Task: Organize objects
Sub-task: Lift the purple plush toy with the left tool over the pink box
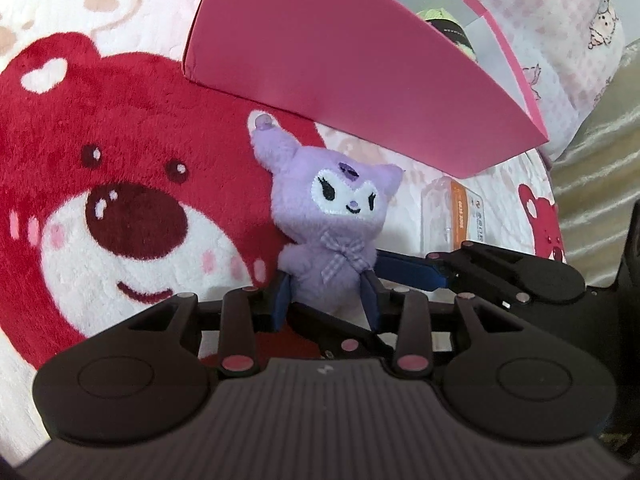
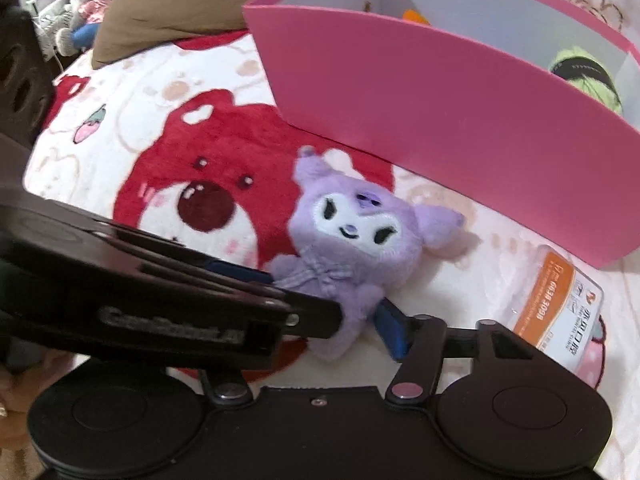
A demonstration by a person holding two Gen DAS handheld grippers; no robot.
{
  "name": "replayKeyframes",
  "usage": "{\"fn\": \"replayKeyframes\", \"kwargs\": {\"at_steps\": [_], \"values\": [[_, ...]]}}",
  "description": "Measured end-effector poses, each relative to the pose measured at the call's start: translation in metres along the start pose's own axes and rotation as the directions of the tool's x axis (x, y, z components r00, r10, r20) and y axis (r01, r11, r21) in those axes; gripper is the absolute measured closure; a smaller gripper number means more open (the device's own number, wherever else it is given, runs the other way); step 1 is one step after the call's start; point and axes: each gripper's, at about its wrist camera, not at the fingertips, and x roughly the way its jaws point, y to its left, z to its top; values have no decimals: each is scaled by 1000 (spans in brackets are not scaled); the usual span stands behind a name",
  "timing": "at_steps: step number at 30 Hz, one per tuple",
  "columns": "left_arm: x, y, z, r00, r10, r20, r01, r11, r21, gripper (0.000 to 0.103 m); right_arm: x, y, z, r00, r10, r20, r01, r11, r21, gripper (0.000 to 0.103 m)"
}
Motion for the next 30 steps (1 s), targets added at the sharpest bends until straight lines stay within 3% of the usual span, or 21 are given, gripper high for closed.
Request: {"fn": "replayKeyframes", "kwargs": {"at_steps": [12, 21, 30], "values": [[-27, -12, -14, 999, -5, 50, 4, 999, 32, 67, -29, 21, -9, 998, -47, 49, 50, 997, -57, 45], [-54, -27, -18, 997, -26, 68, 22, 998, 65, 67, -57, 23, -8, 996, -45, 79, 47, 999, -19, 45], [-90, -57, -25, 997, 26, 75, -36, 989, 144, 68, -94, 44, -13, 990, -57, 129, 67, 995, -78, 45]]}}
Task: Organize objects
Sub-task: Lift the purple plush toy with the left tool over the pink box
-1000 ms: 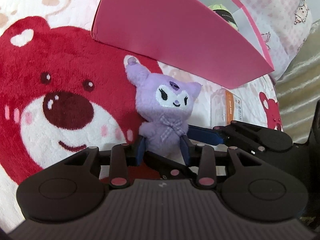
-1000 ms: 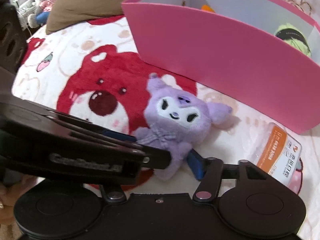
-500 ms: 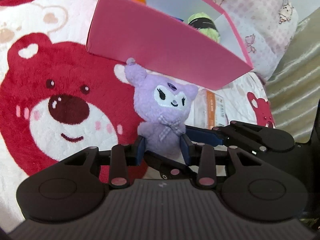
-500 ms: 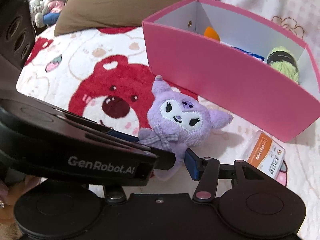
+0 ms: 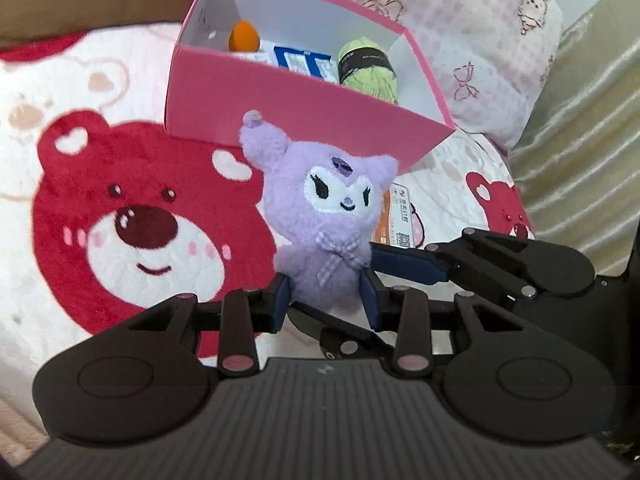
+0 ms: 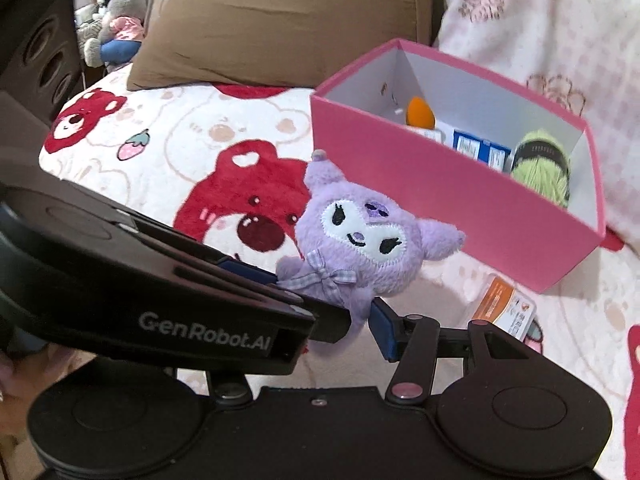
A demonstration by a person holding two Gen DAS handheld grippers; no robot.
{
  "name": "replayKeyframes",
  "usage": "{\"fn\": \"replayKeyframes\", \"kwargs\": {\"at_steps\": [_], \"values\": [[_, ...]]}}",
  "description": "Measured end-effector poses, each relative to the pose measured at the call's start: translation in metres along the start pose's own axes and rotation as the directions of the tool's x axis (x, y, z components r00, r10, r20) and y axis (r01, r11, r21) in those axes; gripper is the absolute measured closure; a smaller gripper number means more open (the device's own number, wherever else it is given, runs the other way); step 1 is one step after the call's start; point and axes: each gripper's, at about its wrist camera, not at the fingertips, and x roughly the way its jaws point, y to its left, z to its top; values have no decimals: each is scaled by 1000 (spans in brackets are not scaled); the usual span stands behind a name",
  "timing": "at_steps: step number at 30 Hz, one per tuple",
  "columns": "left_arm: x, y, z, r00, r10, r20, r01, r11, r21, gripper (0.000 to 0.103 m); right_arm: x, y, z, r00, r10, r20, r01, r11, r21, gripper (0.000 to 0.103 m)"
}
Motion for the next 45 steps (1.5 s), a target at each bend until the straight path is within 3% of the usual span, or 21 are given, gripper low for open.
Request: {"fn": "replayKeyframes", "kwargs": {"at_steps": [13, 22, 27, 35, 40, 45], "values": [[-54, -38, 26, 999, 52, 17, -53, 995, 90, 68, -54, 7, 22, 994, -1, 109, 2, 1000, -5, 45], [-77, -62, 54, 994, 65, 88, -78, 985, 155, 68, -83, -1, 42, 978, -7, 208, 8, 1000, -5, 45], [-72, -69, 78, 992, 57, 115, -77, 981, 176, 68, -85, -18, 57, 971, -23, 240, 21, 1000, 12, 45], [-61, -73, 146, 985, 46, 165, -79, 977, 199, 67, -76, -55, 105, 955, -49, 292, 45, 999, 19, 45], [-33, -66, 185, 986, 51, 160, -83, 977, 198, 67, -57, -83, 131, 949, -53, 312, 43, 998, 36, 45], [4, -51, 205, 989, 34, 144, -57, 985, 160, 66, -29, -105, 144, 956, -66, 287, 51, 997, 59, 45]]}}
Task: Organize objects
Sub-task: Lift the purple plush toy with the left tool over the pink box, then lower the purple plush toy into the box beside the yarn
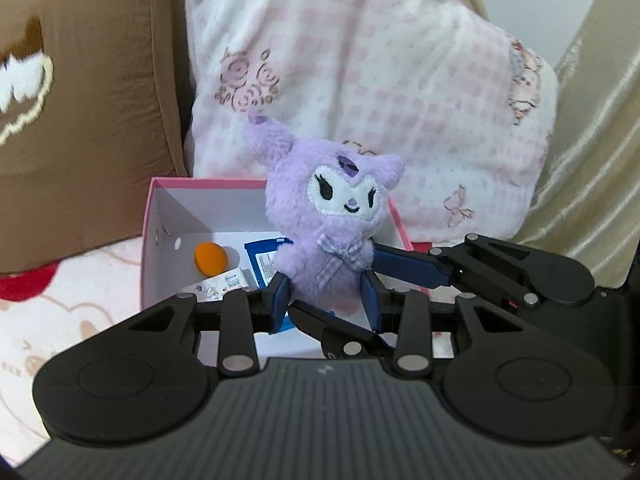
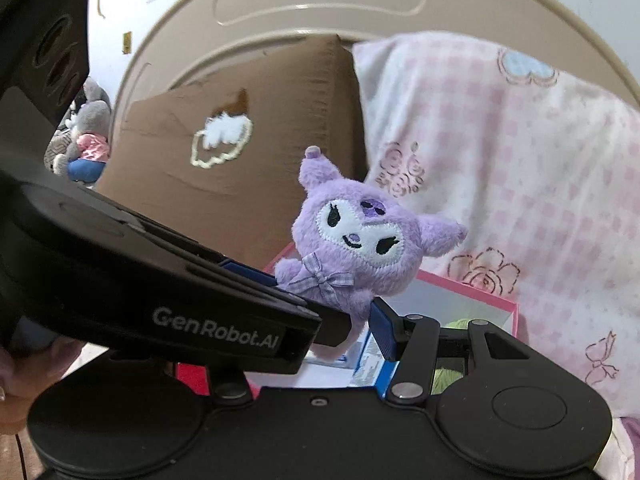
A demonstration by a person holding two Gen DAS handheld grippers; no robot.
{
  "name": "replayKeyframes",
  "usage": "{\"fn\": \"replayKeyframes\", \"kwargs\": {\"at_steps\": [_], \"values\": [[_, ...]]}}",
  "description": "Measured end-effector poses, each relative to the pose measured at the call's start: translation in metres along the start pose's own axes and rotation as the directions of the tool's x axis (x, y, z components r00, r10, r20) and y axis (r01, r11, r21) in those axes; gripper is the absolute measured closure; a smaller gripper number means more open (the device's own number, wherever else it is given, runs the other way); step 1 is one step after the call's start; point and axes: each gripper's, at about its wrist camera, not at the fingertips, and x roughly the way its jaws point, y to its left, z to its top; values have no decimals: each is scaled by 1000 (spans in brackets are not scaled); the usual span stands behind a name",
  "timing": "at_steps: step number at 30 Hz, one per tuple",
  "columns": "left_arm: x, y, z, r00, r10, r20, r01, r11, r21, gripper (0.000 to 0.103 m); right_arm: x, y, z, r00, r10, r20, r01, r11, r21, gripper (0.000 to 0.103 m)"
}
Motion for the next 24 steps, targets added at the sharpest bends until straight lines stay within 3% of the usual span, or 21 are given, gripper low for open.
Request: {"fn": "replayKeyframes", "kwargs": {"at_steps": [4, 7, 12, 24], "values": [[30, 8, 0, 999, -31, -22, 30, 999, -24, 66, 24, -19, -10, 1000, 12, -7, -12, 999, 42, 45], [54, 9, 0, 997, -50, -62, 48, 998, -33, 66, 36, -23, -24, 1000, -27, -10, 27, 998, 61, 45], [81, 9, -3, 998, -21, -67, 20, 1000, -14, 66, 60, -47, -32, 999, 6, -34, -2, 995, 101, 45], [140, 43, -10, 980, -111, -163, 80, 979, -189, 66, 106, -67, -52, 992, -4, -127, 21, 992, 126, 45]]}}
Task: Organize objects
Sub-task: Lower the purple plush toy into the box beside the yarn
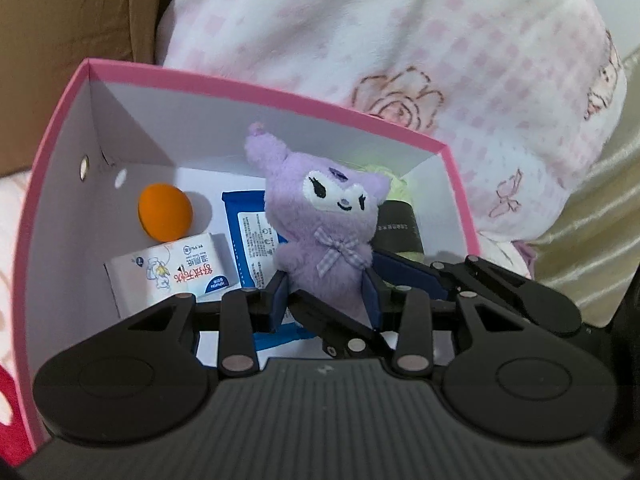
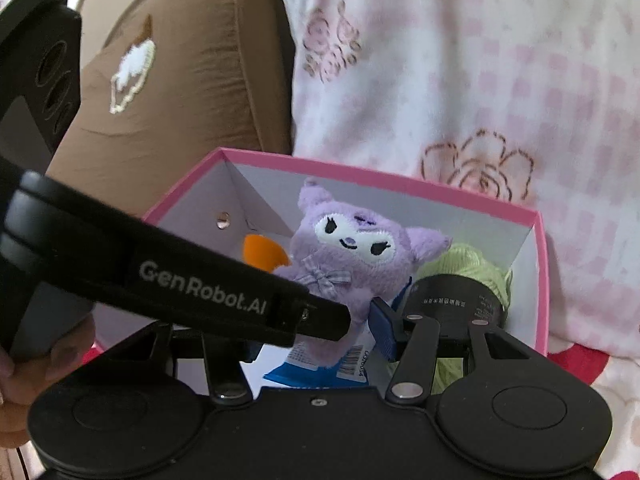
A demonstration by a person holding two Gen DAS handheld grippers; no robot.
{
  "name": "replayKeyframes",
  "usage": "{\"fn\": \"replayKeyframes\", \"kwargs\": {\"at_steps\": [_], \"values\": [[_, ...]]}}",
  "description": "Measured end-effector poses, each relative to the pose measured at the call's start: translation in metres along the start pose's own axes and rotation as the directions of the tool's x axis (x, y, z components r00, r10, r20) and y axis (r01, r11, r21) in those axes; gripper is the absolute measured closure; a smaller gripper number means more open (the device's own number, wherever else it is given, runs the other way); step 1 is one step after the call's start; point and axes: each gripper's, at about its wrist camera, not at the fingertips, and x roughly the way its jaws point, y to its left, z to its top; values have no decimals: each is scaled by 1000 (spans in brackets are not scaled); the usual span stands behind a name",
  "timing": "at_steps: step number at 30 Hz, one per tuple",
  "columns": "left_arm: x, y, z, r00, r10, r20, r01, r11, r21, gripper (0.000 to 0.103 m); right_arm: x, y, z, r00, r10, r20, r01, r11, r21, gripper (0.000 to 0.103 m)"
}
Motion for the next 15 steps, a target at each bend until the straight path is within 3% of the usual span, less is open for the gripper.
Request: {"fn": "replayKeyframes", "kwargs": {"at_steps": [4, 9, 15], "values": [[8, 7, -1, 1000, -8, -9, 8, 999, -42, 66, 9, -3, -1, 1000, -1, -18, 1, 1000, 17, 45], [26, 27, 3, 995, -61, -74, 44, 977, -210, 66, 20, -3, -5, 999, -33, -29, 33, 999, 10, 46], [35, 22, 6, 996, -34, -84, 14, 974, -225, 66, 26, -13, -7, 997, -50, -52, 53, 996, 67, 46]]}}
